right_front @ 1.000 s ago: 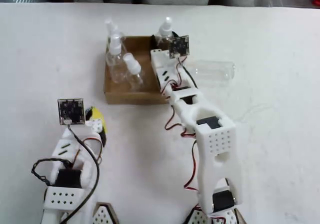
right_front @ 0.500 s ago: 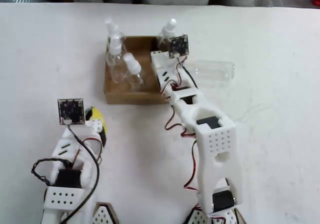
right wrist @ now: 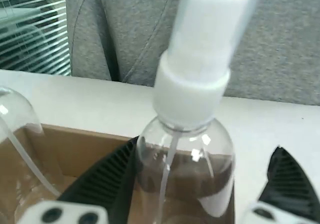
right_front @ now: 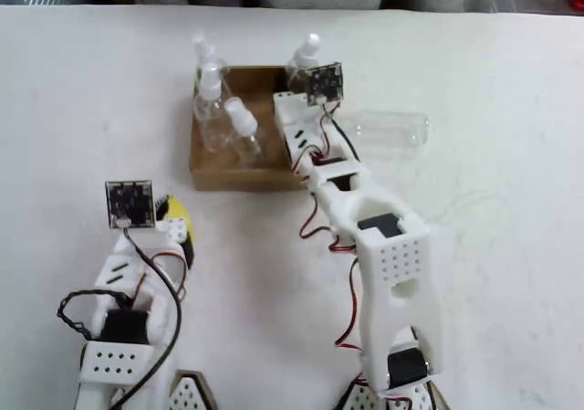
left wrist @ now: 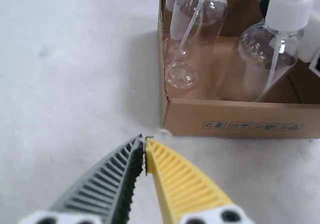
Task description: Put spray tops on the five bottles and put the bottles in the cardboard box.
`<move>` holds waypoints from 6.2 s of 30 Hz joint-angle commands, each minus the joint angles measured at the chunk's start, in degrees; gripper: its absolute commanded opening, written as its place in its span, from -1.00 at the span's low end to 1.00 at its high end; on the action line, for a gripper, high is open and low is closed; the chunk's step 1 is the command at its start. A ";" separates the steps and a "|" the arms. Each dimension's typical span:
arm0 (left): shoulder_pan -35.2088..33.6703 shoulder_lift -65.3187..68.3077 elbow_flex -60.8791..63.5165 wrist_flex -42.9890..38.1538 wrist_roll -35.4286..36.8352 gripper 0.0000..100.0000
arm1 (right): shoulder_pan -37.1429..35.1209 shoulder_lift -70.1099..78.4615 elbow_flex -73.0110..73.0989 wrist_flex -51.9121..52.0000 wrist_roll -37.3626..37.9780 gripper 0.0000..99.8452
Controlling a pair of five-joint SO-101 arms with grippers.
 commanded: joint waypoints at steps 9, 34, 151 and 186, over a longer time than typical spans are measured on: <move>-0.13 0.04 -0.35 -0.09 0.18 -0.95 | 0.75 -6.73 -2.02 0.31 -2.29 -0.33; -0.22 0.04 -0.35 -0.18 0.18 -0.95 | 0.92 -20.97 8.70 0.31 -2.55 -0.33; -0.48 0.22 -0.35 0.09 0.18 -0.95 | 20.79 12.62 -86.42 133.49 50.90 -0.97; -0.48 0.31 -0.35 0.35 0.18 -0.95 | 3.91 -76.26 26.37 129.27 15.30 -0.96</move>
